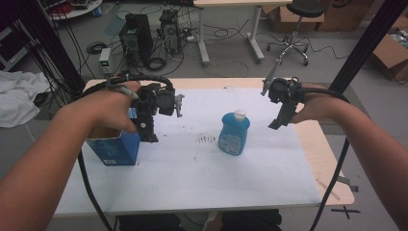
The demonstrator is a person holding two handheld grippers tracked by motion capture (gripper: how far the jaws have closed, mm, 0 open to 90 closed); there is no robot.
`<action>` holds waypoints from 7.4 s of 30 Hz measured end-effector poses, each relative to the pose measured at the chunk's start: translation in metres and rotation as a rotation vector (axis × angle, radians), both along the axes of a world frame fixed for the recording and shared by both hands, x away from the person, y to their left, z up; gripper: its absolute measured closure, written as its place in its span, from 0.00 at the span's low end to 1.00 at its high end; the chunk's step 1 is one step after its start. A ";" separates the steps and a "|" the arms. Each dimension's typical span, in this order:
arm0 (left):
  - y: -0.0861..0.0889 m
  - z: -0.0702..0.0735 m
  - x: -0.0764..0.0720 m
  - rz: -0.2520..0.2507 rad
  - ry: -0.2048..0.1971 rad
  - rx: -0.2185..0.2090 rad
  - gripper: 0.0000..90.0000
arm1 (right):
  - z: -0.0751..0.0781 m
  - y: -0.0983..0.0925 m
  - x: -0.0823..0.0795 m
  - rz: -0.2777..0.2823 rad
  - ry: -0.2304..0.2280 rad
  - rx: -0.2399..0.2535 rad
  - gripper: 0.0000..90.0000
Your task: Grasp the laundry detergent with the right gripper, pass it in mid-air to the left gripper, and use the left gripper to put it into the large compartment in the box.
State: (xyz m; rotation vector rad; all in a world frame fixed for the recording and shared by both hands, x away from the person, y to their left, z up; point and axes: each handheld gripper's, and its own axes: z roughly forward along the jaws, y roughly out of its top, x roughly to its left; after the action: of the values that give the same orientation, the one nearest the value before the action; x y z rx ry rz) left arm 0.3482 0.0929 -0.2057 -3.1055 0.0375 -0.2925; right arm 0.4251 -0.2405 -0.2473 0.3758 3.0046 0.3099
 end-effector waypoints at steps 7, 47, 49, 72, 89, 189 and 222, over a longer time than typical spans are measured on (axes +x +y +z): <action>-0.001 -0.003 0.000 -0.007 0.003 -0.005 0.00 | -0.018 -0.006 -0.016 -0.020 -0.036 0.088 0.00; 0.012 -0.009 -0.008 -0.008 -0.001 -0.028 0.00 | -0.121 0.006 -0.037 -0.155 -0.143 0.476 0.00; 0.012 -0.008 -0.008 -0.008 -0.001 -0.032 0.00 | -0.124 0.006 -0.038 -0.165 -0.150 0.512 0.00; 0.012 -0.006 -0.010 -0.007 -0.009 -0.029 0.00 | -0.159 0.025 -0.040 -0.230 -0.279 0.773 0.00; 0.011 -0.006 -0.012 -0.006 -0.017 -0.026 0.00 | -0.182 0.026 -0.041 -0.242 -0.308 0.879 0.09; -0.023 -0.009 -0.018 -0.062 0.018 -0.003 0.00 | -0.136 0.087 -0.089 0.127 -0.112 0.877 0.50; -0.037 -0.041 -0.021 -0.071 0.074 -0.037 0.00 | -0.150 0.169 -0.090 0.186 -0.082 0.896 0.49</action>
State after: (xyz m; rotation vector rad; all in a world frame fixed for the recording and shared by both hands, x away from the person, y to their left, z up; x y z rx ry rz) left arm 0.3275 0.0562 -0.2464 -3.1549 0.1454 -0.1812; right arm 0.3353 -0.0712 -0.3975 0.1210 2.6334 1.6333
